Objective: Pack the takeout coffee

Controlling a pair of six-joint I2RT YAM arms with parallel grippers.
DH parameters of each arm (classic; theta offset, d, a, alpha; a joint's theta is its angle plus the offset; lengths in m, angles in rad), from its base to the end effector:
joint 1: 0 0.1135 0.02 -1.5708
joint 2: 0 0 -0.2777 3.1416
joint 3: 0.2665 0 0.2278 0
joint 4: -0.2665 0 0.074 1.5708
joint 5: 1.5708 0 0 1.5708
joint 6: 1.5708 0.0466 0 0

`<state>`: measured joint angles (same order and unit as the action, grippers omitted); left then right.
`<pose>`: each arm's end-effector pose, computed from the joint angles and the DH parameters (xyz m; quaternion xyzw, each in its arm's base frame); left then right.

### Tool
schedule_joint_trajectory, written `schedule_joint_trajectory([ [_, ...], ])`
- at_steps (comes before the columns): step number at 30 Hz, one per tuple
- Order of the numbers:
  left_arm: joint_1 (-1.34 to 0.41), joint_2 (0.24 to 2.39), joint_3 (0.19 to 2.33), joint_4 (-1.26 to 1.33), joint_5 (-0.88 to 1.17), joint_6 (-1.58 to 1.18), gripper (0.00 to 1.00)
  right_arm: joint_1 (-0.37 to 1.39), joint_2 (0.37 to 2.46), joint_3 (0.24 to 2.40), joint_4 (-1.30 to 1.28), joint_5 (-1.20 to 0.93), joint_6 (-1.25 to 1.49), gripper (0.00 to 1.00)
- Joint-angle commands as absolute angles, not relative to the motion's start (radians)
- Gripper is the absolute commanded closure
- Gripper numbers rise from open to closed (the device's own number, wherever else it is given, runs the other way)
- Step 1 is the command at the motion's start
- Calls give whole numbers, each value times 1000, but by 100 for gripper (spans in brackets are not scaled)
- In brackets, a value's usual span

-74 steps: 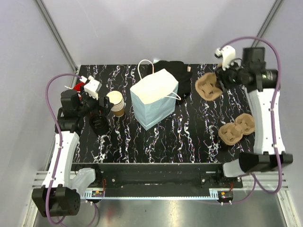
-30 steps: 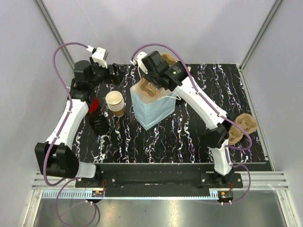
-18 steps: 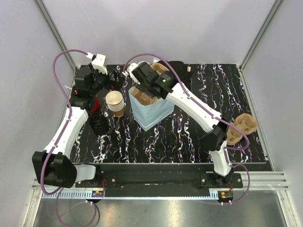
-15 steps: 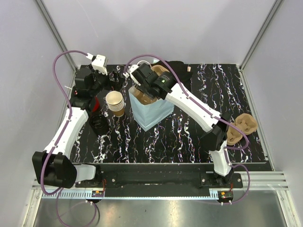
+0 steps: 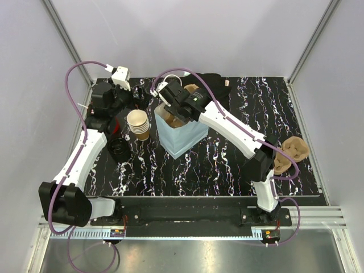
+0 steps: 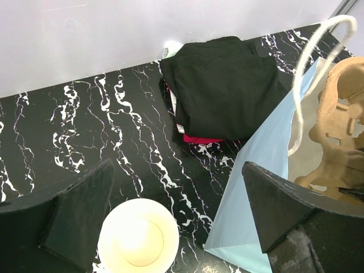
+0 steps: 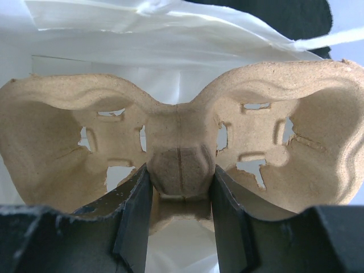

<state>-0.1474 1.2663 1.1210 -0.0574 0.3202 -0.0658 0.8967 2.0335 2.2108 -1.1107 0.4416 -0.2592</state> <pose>0.2735 -0.0554 0.3822 0.1319 0.7604 -0.1892 0.6072 0.2770 0.3148 0.3665 -0.4487 0.8136 -0.1017 0.3555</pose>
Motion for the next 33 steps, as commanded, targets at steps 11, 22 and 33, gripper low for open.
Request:
schedule_joint_trajectory([
  [11, -160, 1241, 1137, -5, 310, -83, 1, 851, 1982, 2229, -1112, 288, -196, 56],
  [22, -163, 1241, 1137, -3, 314, -78, 1, 851, 2003, 2226, -1123, 242, -181, 57],
  [33, -169, 1230, 1137, -14, 328, -83, 1, 789, 2022, 2238, -1147, 126, -164, 57],
])
